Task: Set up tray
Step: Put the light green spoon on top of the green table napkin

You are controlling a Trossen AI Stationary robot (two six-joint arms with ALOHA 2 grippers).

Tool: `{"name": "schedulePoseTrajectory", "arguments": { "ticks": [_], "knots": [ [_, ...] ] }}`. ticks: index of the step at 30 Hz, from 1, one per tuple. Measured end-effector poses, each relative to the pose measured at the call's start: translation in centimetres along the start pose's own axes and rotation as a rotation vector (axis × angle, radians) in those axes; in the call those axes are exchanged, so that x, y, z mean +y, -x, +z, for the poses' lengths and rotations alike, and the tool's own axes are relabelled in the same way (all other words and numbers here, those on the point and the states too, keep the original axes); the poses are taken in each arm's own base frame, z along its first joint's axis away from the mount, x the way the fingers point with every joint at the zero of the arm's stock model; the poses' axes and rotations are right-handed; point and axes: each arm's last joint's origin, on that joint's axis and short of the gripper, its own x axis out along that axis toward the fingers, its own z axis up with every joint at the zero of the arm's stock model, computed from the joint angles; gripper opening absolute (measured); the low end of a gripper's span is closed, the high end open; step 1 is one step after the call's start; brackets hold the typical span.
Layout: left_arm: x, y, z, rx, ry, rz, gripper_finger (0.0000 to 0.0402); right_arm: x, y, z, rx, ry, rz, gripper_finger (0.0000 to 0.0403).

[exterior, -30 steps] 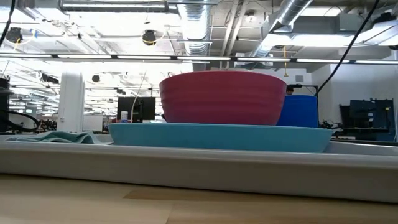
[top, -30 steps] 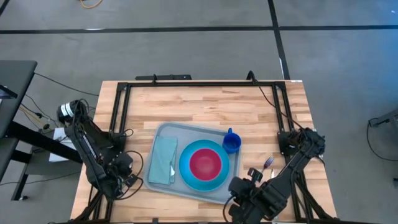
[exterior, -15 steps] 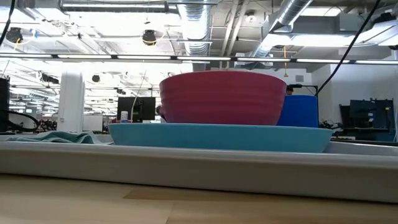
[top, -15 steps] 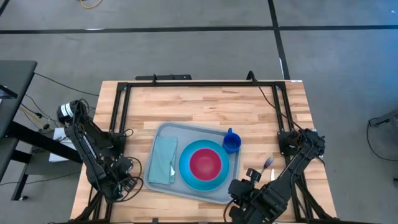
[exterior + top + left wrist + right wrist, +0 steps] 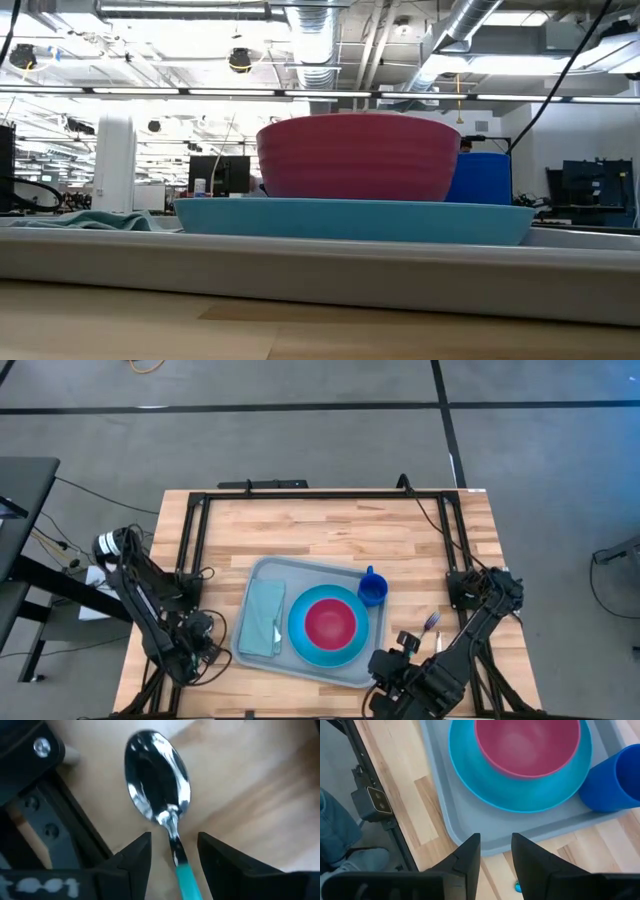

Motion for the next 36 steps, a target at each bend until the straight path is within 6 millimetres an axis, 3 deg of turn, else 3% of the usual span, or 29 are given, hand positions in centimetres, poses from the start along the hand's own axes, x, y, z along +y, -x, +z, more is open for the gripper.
{"name": "schedulePoseTrajectory", "arguments": {
  "ticks": [6, 13, 17, 26, 31, 36],
  "knots": [
    [-0.2, -0.7, -0.3, -0.026, -0.001, 0.025, 0.0141, 0.0, 0.0, 0.0, 0.000, -0.002, 0.000, 0.0102],
    [-0.4, -0.8, -0.4, -0.029, 0.061, 0.014, 0.0018, 0.0, 0.0, 0.1, -0.006, -0.003, 0.001, 0.0102],
    [-0.9, -0.6, -0.1, -0.100, 0.113, -0.045, 0.0020, 0.0, 0.0, 0.1, -0.008, -0.003, 0.001, 0.0102],
    [-2.9, 1.7, 2.6, -0.359, 0.153, -0.115, 0.0002, 0.0, 0.0, 0.0, -0.008, -0.002, 0.001, 0.0102],
    [-4.0, 3.4, 4.7, -0.498, 0.215, -0.129, 0.0000, 0.0, 0.0, 0.0, -0.007, 0.012, 0.002, 0.0102],
    [-5.9, 3.3, 7.6, -0.516, 0.230, -0.117, 0.0000, 0.0, 0.0, 0.0, -0.006, 0.050, 0.002, 0.0102]
  ]
}}
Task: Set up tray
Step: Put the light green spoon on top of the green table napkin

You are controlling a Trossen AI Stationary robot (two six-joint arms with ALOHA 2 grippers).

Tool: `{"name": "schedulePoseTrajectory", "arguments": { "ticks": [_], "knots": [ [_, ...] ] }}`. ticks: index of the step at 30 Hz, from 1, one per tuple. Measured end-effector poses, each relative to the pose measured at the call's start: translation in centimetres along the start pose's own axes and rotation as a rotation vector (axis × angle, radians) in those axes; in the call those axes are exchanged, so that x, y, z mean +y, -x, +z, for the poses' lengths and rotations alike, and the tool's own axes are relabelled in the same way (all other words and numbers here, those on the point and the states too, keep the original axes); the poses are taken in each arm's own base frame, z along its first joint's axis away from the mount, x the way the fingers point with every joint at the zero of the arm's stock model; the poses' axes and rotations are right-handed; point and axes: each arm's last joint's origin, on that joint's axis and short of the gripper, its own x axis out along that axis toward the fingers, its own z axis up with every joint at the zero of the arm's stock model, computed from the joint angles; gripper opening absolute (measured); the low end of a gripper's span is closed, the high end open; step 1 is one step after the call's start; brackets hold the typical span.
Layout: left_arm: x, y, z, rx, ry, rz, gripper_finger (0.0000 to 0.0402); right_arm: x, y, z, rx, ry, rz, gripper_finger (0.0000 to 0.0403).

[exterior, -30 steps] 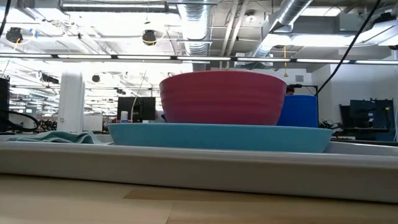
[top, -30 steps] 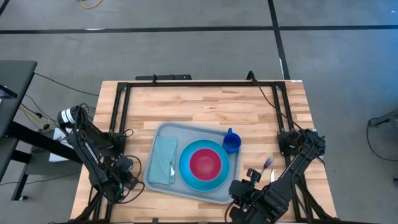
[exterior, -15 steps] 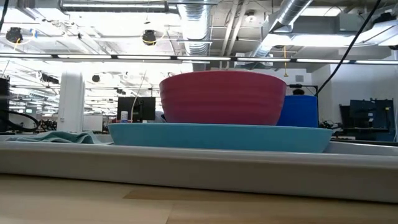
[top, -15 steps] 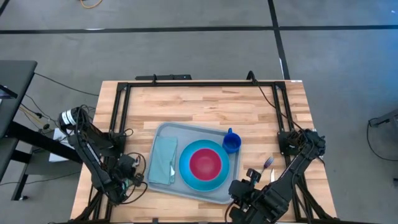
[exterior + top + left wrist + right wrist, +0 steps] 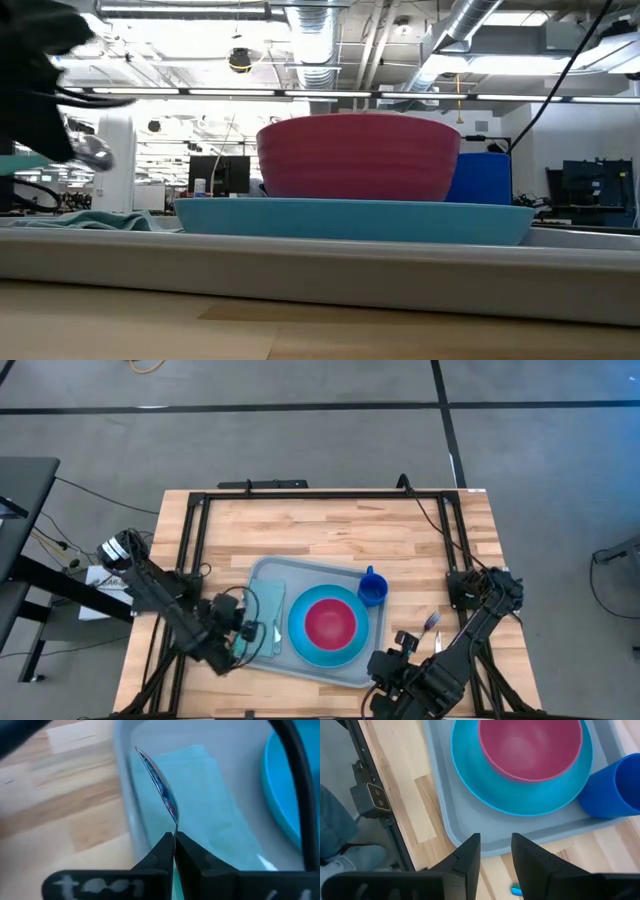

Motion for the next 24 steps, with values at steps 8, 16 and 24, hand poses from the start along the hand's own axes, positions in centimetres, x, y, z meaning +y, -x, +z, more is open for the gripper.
{"name": "schedulePoseTrajectory", "arguments": {
  "ticks": [8, 16, 24],
  "knots": [
    [-2.2, -3.2, 2.6, -0.018, -0.070, 0.037, 0.0000, 0.1, 0.1, -0.2, -0.003, 0.006, 0.005, 0.0102],
    [-2.4, -5.7, 2.4, 0.045, -0.141, 0.168, 0.0000, 0.9, 0.9, -1.5, -0.030, 0.038, 0.032, 0.0102],
    [-2.6, -7.5, 0.8, 0.092, -0.142, 0.246, 0.0025, 1.4, 1.5, -2.5, -0.066, 0.059, 0.047, 0.0102]
  ]
}}
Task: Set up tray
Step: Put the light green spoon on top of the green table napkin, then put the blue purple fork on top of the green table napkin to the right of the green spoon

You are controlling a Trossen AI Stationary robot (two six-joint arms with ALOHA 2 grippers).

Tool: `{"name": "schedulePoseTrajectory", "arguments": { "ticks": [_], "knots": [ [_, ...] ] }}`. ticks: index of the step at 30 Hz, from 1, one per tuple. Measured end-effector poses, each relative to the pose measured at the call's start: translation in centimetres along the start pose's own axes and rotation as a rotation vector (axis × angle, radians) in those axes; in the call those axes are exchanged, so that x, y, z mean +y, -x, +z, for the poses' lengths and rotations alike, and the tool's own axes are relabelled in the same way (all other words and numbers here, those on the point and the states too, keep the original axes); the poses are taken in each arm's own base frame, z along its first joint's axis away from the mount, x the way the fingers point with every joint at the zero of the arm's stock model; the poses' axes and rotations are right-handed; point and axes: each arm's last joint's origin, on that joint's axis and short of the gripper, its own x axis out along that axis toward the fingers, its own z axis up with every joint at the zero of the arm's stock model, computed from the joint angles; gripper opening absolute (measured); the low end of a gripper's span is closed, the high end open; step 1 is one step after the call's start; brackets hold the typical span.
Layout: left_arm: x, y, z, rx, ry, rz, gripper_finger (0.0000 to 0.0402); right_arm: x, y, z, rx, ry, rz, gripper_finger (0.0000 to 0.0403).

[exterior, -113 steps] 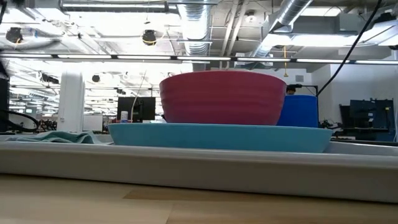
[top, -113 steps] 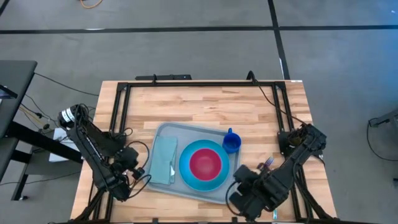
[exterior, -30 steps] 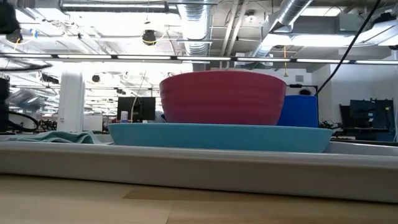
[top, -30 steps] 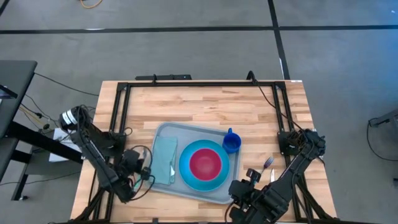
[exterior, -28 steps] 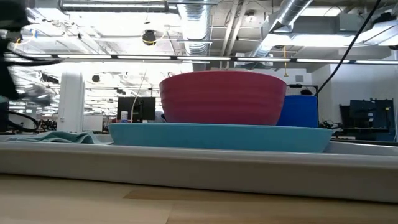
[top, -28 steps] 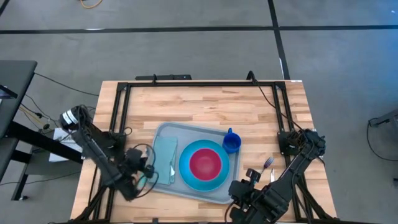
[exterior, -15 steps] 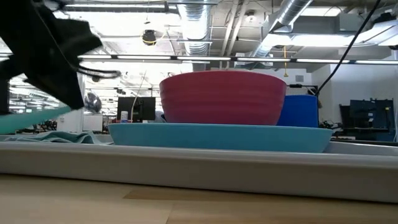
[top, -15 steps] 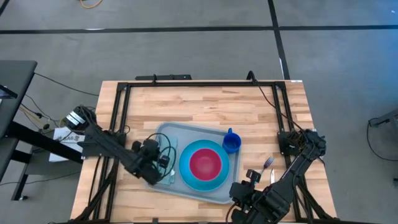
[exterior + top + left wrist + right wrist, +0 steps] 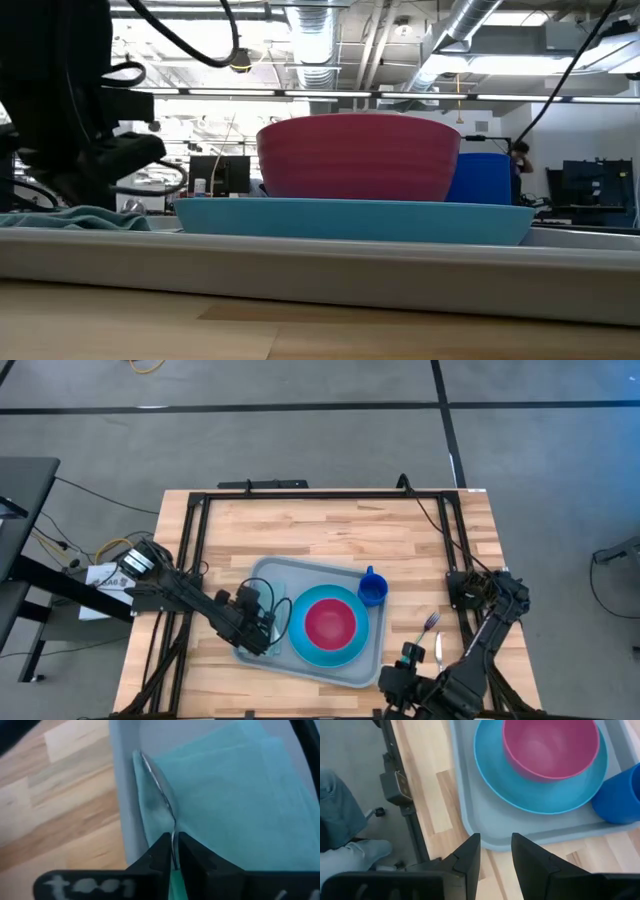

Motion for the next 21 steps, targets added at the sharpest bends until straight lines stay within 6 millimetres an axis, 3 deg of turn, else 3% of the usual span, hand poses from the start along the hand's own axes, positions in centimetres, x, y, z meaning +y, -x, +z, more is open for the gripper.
{"name": "schedulePoseTrajectory", "arguments": {
  "ticks": [9, 21],
  "knots": [
    [-0.2, 0.0, -0.2, 0.056, -0.020, 0.006, 0.0050, 0.0, 0.0, 0.2, -0.021, -0.007, 0.001, 0.0102],
    [-1.9, 3.1, 1.3, 0.082, -0.117, -0.027, 0.0050, -0.2, -0.3, 0.6, -0.020, -0.019, -0.006, 0.0102]
  ]
}}
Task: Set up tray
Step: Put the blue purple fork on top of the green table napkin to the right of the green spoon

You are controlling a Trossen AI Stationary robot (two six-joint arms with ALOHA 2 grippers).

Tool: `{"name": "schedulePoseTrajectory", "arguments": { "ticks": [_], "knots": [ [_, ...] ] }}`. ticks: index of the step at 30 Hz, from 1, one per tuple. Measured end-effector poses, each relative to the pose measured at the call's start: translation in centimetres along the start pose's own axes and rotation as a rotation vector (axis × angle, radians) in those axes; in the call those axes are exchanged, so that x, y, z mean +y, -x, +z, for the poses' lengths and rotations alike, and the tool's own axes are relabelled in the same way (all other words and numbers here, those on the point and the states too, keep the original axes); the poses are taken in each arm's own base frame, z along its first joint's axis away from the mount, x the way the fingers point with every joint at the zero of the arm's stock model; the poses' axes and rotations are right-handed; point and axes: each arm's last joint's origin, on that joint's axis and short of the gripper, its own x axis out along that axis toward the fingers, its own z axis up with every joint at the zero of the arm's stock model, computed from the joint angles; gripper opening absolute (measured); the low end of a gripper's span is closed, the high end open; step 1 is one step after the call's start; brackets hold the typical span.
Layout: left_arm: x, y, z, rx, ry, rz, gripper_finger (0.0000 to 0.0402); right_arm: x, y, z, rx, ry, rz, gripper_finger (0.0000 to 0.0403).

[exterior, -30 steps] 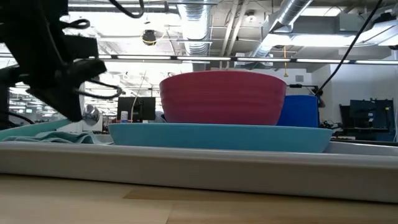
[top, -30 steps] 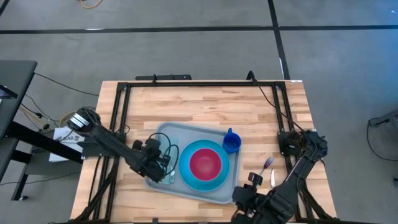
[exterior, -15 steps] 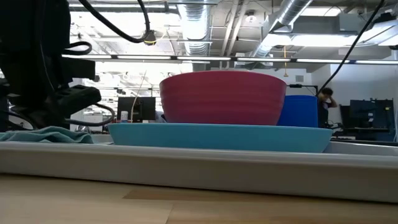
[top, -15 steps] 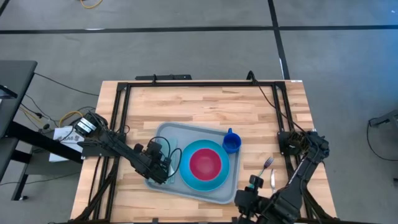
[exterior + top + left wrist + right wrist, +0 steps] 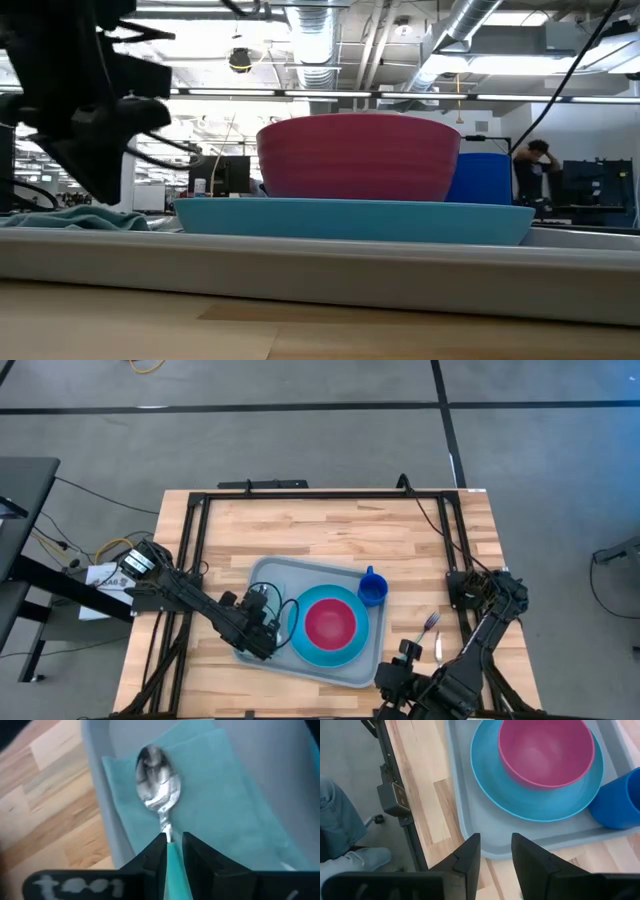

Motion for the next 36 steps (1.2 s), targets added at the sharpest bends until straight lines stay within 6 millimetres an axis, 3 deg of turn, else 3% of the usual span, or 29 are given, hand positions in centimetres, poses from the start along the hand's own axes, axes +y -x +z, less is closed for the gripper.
{"name": "schedulePoseTrajectory", "arguments": {
  "ticks": [7, 14, 20, 25, 30, 36],
  "knots": [
    [-0.5, 0.6, 0.3, -0.023, -0.004, -0.032, 0.0050, 0.0, 0.0, -0.1, 0.001, 0.002, 0.002, 0.0102],
    [-1.9, 3.8, 2.2, -0.148, -0.125, -0.094, 0.0050, 0.5, 0.1, 0.1, -0.015, 0.052, 0.047, 0.0102],
    [-2.8, 6.5, 3.7, -0.289, -0.225, -0.131, 0.0050, 2.2, 0.2, 0.5, 0.063, 0.169, 0.288, 0.0102],
    [-2.9, 7.0, 4.1, -0.379, -0.262, -0.123, 0.0050, 3.1, 0.4, 1.2, 0.034, 0.309, 0.434, 0.0102],
    [-2.7, 7.0, 4.1, -0.382, -0.299, -0.099, 0.0050, 1.8, -0.7, 2.4, 0.043, 0.098, 0.304, 0.0102],
    [-2.3, 7.0, 4.3, -0.444, -0.309, -0.050, 0.0050, -2.8, -1.7, 2.1, 0.168, -0.294, -0.149, 0.0102]
  ]
}}
